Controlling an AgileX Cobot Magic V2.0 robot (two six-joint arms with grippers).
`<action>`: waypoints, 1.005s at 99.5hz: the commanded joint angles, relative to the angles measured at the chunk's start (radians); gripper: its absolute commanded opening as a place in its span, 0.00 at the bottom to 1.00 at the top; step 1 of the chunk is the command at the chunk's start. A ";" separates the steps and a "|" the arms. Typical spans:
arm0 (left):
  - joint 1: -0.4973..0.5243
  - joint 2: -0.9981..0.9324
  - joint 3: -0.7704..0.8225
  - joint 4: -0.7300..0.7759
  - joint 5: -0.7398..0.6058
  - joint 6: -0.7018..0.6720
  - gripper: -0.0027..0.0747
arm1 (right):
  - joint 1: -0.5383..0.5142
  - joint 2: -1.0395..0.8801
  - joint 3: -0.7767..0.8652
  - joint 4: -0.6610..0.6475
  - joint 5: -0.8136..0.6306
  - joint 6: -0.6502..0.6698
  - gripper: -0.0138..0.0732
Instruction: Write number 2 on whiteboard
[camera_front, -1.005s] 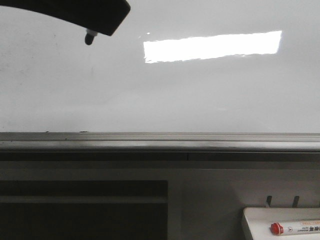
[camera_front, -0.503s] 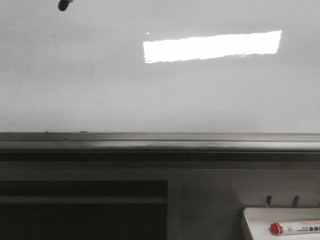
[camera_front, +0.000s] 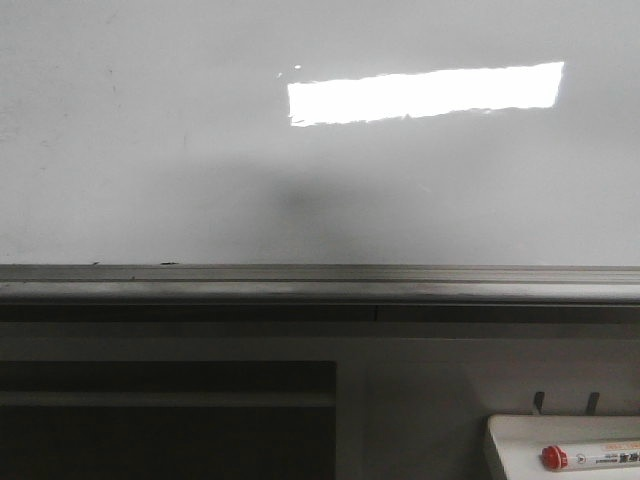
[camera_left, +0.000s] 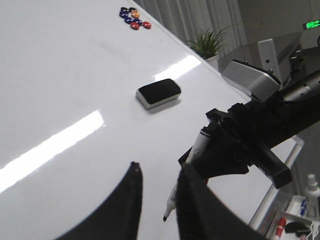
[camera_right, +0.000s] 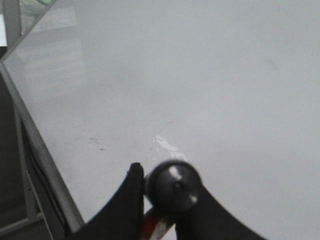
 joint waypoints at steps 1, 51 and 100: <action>0.049 -0.030 -0.025 0.112 0.041 -0.128 0.01 | 0.001 0.040 -0.034 -0.038 -0.128 -0.018 0.07; 0.106 -0.090 0.032 0.127 0.157 -0.181 0.01 | -0.078 0.226 -0.036 -0.087 -0.286 -0.056 0.08; 0.107 -0.090 0.072 0.125 0.145 -0.182 0.01 | -0.388 0.076 -0.035 -0.083 -0.009 -0.096 0.08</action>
